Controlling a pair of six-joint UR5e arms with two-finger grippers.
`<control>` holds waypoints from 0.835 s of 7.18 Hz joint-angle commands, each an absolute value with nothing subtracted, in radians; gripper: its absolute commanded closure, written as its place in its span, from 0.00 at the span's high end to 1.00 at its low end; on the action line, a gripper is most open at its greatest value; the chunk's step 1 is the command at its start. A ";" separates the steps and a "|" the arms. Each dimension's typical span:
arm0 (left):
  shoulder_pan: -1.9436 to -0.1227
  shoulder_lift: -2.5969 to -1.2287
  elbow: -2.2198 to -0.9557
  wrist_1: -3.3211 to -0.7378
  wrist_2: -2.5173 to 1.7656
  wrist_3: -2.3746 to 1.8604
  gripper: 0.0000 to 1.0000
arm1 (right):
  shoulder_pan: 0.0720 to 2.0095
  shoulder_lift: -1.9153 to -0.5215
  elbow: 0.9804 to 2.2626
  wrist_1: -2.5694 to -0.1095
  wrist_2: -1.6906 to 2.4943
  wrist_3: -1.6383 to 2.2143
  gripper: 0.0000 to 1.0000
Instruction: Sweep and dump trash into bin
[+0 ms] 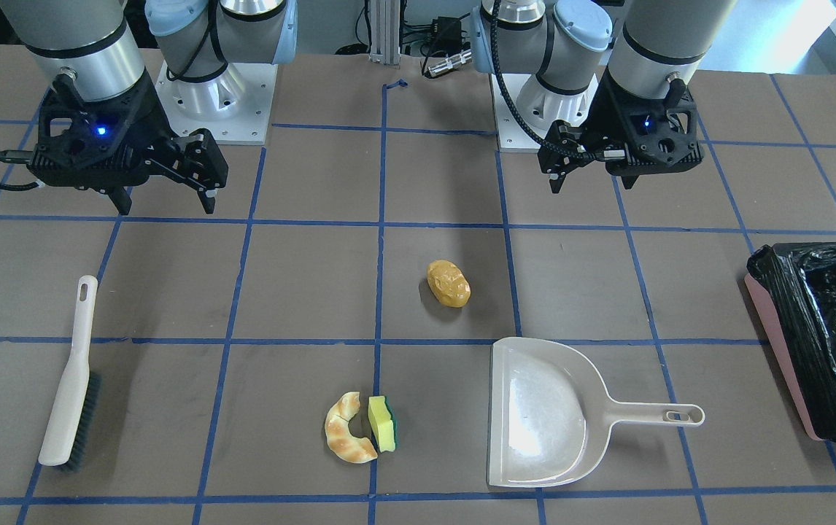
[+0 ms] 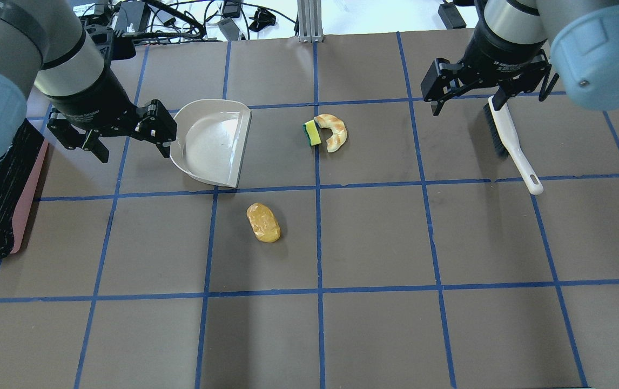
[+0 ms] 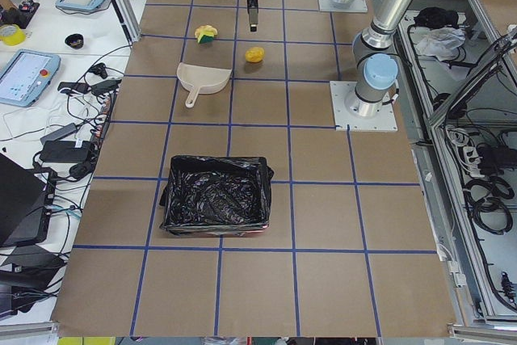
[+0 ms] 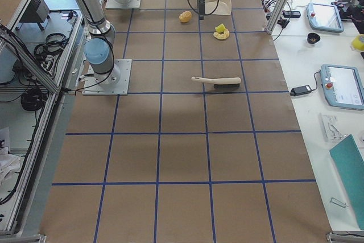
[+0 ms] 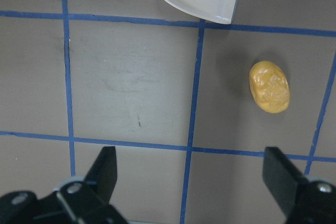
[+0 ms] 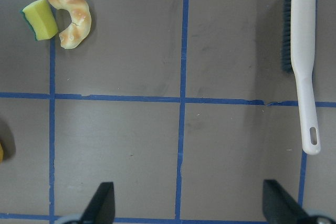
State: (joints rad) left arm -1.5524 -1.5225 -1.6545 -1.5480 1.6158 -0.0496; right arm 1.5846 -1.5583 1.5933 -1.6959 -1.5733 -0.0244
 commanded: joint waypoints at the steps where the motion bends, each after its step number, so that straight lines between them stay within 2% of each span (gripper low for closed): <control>1: -1.552 -1.526 -1.657 -1.534 1.614 -0.043 1.00 | 1.585 -1.559 1.597 -1.687 -1.578 -0.028 1.00; 6: -1.552 -1.525 -1.664 -1.534 1.617 -0.051 1.00 | 1.585 -1.563 1.597 -1.698 -1.594 -0.026 1.00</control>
